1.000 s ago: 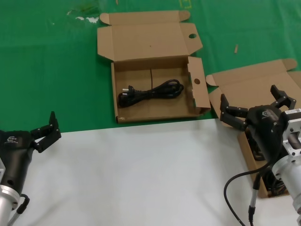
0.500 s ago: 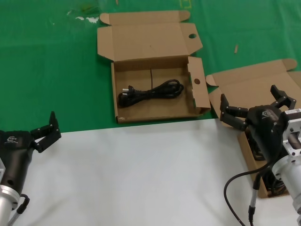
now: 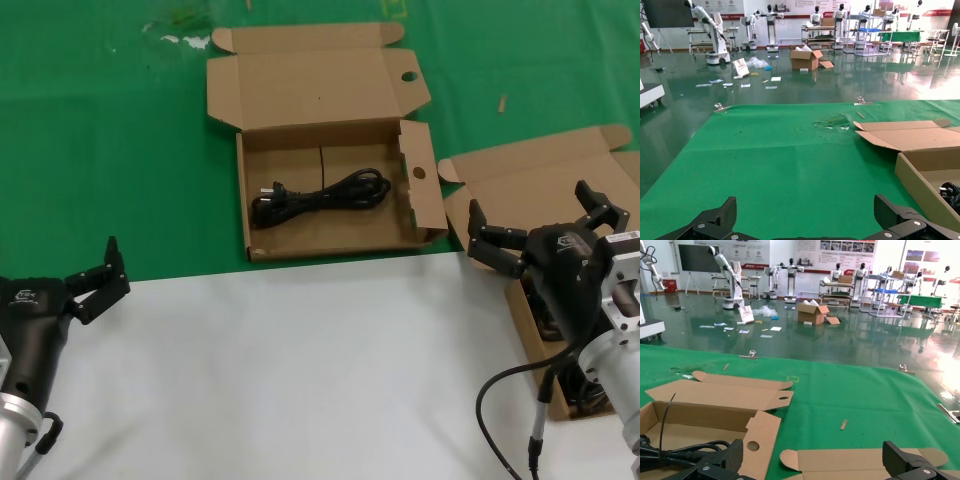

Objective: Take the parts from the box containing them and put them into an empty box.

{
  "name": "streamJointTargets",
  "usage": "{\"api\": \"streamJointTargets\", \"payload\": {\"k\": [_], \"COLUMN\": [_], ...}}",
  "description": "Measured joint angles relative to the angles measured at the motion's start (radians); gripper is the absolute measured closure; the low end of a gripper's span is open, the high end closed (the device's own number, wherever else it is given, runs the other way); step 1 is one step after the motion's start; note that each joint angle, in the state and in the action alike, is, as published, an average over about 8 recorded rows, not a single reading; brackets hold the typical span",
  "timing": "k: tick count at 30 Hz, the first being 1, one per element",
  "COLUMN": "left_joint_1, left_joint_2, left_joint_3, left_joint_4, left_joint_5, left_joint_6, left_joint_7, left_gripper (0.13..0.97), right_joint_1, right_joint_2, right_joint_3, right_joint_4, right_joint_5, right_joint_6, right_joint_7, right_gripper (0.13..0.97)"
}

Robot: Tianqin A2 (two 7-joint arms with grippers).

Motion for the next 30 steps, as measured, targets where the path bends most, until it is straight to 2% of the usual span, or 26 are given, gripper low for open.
{"api": "streamJointTargets", "payload": {"k": [30], "left_joint_1": [0.0], "left_joint_2": [0.0], "left_joint_3": [0.0], "left_joint_4": [0.0], "left_joint_5": [0.0], "left_joint_6": [0.0], "left_joint_7": [0.0], "left_gripper": [0.132], "right_joint_1": [0.0], "right_joint_2": [0.0], "right_joint_3": [0.0], "right_joint_4": [0.0], "right_joint_5": [0.0], "right_joint_6": [0.0], "right_joint_7": [0.0], "right_gripper": [0.129]}}
